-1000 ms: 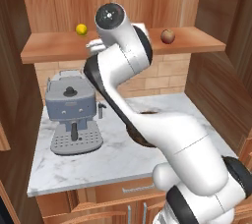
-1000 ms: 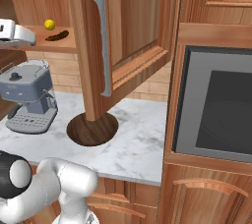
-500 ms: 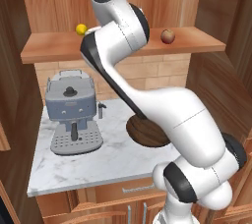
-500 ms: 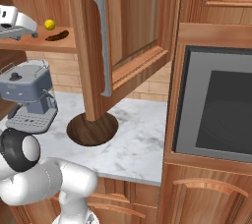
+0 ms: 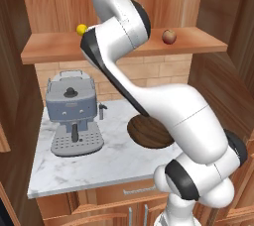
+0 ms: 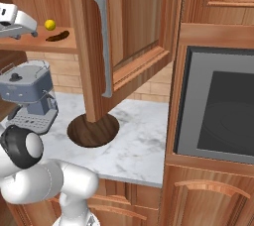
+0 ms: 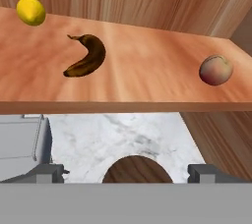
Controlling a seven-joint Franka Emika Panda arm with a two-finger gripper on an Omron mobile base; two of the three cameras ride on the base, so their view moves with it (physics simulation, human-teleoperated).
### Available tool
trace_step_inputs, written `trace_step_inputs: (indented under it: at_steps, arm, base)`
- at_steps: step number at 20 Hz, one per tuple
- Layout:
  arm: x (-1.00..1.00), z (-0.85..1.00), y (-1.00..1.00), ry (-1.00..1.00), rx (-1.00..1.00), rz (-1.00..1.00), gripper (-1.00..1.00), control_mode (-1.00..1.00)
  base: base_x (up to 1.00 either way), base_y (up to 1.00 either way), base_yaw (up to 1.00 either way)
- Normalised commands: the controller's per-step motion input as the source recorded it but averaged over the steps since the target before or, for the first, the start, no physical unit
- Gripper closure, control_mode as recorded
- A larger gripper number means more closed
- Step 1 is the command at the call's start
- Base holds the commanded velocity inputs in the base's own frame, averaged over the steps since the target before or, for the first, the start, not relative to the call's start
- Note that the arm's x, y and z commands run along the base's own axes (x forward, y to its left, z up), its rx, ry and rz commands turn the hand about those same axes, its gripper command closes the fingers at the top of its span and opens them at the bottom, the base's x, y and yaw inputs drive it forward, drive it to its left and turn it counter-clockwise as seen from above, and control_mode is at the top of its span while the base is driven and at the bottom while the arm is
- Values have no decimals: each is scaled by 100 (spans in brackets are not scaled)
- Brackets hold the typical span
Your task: Open the cabinet. Pick the banana and peach from the cabinet and place them into the bowl. Then close the cabinet.
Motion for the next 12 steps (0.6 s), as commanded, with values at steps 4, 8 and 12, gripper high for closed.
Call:
trace_step_inputs:
  at_steps: [4,8,12]
  arm:
    - [0,0,0,0,0,0,-100,-100]
    - [0,-5,0,0,0,3,-100,-100]
    - [0,0,0,0,0,0,-100,-100]
  base:
    - [0,0,0]
    - [0,0,0]
    - [0,0,0]
